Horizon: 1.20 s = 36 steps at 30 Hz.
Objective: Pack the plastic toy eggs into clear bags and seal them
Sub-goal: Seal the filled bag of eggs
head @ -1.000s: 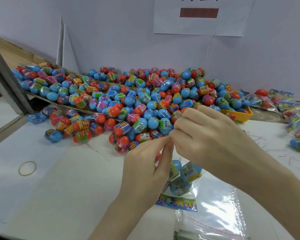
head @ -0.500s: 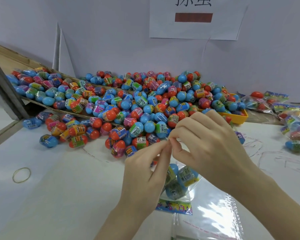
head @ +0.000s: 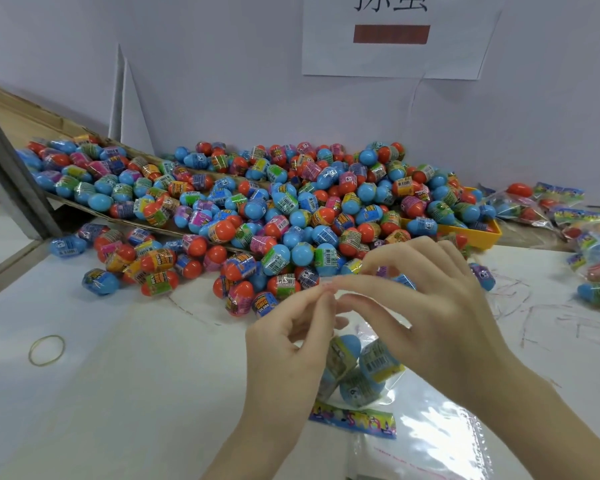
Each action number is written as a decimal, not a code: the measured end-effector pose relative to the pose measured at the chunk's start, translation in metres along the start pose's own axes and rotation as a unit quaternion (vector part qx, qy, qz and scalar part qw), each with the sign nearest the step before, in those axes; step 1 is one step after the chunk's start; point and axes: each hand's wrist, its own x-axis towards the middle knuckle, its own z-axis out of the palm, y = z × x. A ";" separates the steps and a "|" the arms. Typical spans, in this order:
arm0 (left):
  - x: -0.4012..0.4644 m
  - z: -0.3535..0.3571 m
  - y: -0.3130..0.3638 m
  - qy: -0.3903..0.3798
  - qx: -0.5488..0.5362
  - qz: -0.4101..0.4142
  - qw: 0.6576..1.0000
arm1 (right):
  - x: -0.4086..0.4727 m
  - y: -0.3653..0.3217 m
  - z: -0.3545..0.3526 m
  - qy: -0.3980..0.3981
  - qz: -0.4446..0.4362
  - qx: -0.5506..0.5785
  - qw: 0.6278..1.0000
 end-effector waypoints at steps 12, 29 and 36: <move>0.005 -0.011 0.001 -0.073 0.209 0.152 0.963 | 0.019 0.003 -0.008 -0.064 -0.144 -0.119 0.980; 0.008 -0.009 -0.002 -0.052 0.276 0.224 0.933 | 0.015 -0.003 -0.004 0.036 -0.113 -0.204 0.972; 0.003 -0.007 -0.004 -0.030 0.195 0.156 0.968 | 0.015 0.005 -0.004 0.092 0.029 -0.154 0.983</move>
